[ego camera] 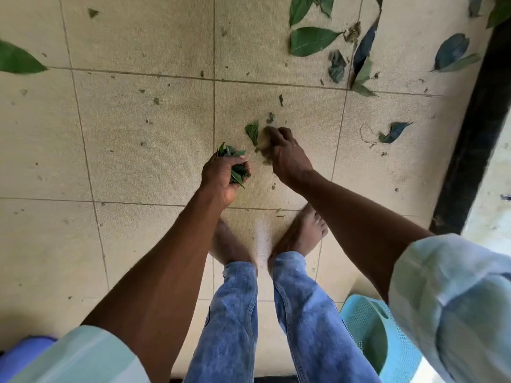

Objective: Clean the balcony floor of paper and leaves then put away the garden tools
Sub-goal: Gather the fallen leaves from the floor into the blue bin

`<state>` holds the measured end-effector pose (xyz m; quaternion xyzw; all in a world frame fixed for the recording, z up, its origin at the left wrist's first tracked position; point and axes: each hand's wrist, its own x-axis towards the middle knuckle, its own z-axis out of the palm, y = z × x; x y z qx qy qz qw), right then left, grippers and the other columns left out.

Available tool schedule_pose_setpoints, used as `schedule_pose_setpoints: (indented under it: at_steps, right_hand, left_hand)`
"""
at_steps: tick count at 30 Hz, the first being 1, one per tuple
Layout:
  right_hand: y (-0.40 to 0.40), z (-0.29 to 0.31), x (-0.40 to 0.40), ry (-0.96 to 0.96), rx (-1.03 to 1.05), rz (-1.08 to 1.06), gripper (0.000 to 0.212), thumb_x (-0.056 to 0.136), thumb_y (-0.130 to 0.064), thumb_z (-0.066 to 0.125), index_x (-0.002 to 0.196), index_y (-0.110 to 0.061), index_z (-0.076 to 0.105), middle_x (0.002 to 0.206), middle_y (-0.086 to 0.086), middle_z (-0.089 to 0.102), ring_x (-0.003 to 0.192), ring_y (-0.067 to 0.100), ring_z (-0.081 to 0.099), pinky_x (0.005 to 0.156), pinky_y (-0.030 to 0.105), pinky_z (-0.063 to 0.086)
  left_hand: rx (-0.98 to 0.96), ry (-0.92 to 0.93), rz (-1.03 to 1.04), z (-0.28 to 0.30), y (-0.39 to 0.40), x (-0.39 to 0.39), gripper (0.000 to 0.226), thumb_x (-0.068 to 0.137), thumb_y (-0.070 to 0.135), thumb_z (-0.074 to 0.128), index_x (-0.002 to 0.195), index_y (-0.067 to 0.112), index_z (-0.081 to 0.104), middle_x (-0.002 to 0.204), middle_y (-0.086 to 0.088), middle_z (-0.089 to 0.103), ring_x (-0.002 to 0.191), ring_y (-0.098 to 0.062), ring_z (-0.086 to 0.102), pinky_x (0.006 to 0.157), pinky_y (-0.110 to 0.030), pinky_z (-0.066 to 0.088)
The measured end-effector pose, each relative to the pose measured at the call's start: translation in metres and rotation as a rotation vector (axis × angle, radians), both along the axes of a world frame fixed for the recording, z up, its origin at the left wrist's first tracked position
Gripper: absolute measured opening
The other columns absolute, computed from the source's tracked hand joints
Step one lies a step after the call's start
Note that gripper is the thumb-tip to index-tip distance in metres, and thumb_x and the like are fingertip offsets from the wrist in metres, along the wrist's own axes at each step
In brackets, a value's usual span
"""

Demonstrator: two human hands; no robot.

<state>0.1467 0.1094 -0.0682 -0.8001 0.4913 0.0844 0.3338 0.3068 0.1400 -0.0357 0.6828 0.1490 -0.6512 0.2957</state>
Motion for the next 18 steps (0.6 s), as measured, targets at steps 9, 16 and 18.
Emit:
schedule_pose_setpoints:
  at_steps: [9, 16, 18]
  right_hand:
    - [0.022, -0.003, 0.001, -0.045, 0.067, -0.288, 0.025, 0.088, 0.008, 0.053, 0.108, -0.003, 0.063, 0.097, 0.016, 0.064, 0.08, 0.031, 0.061, 0.063, 0.033, 0.049]
    - [-0.019, -0.002, 0.049, -0.062, -0.056, -0.118, 0.017, 0.091, -0.007, 0.057, 0.1, -0.005, 0.071, 0.126, 0.012, 0.045, 0.114, 0.026, 0.044, 0.091, 0.03, 0.044]
    - [-0.022, -0.006, 0.052, 0.005, -0.041, -0.066, 0.015, 0.088, -0.009, 0.061, 0.1, -0.007, 0.07, 0.14, 0.01, 0.038, 0.126, 0.032, 0.035, 0.098, 0.044, 0.042]
  left_hand:
    - [0.012, -0.026, 0.034, 0.006, 0.013, 0.023, 0.017, 0.085, -0.007, 0.057, 0.086, 0.01, 0.058, 0.064, -0.008, 0.065, 0.057, -0.018, 0.06, 0.063, -0.031, 0.046]
    - [-0.005, -0.018, 0.111, 0.002, 0.015, 0.033, 0.017, 0.086, -0.008, 0.058, 0.092, 0.008, 0.058, 0.069, -0.009, 0.064, 0.055, -0.017, 0.061, 0.061, -0.029, 0.05]
    - [-0.007, -0.019, 0.126, 0.0, 0.018, 0.037, 0.018, 0.086, -0.009, 0.057, 0.093, 0.007, 0.058, 0.071, -0.01, 0.062, 0.056, -0.017, 0.061, 0.057, -0.027, 0.052]
